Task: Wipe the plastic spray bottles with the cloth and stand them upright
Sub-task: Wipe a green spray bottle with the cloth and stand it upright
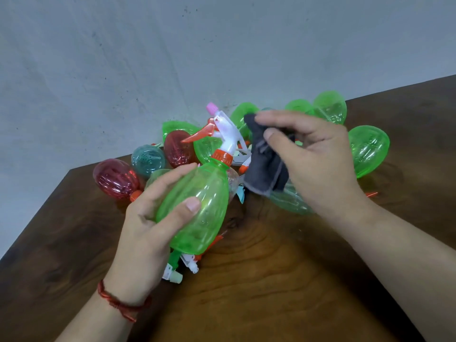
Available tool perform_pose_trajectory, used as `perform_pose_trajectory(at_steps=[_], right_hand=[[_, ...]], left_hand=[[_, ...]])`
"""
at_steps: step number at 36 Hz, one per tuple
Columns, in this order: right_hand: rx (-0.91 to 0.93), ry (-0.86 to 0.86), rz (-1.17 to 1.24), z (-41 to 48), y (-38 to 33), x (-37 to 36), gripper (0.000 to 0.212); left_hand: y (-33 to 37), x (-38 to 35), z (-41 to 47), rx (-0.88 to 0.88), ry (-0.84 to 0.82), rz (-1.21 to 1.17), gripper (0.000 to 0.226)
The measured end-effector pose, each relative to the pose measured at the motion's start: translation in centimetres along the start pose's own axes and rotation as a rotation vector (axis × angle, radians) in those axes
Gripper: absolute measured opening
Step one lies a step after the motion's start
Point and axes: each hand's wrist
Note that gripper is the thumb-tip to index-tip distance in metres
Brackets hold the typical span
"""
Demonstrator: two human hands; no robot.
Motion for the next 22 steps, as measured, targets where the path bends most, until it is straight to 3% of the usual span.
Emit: perform_pose_trajectory(at_steps=[7,15,22], right_hand=[[-0.281,-0.144,0.268,-0.49,-0.17,-0.56,0.033],[-0.285,-0.105,0.213,-0.57,0.32,-0.26,0.029],[-0.254,-0.121,0.095,-0.31,0.26,0.24,0.027]], left_hand=[[0.2,-0.65,-0.67,0.0,-0.11,-0.049,0.049],[-0.2,-0.55,-0.79,0.056,-0.009,-0.115,0.054],[-0.16,-0.52,-0.67,0.088,-0.017,-0.127,0.049]])
Point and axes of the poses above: each hand's wrist, its own z-axis towards the middle knuckle, its own x-axis out of the back of the hand, y = z × x, and after that the axes turned 14 degrees about y, right-handed
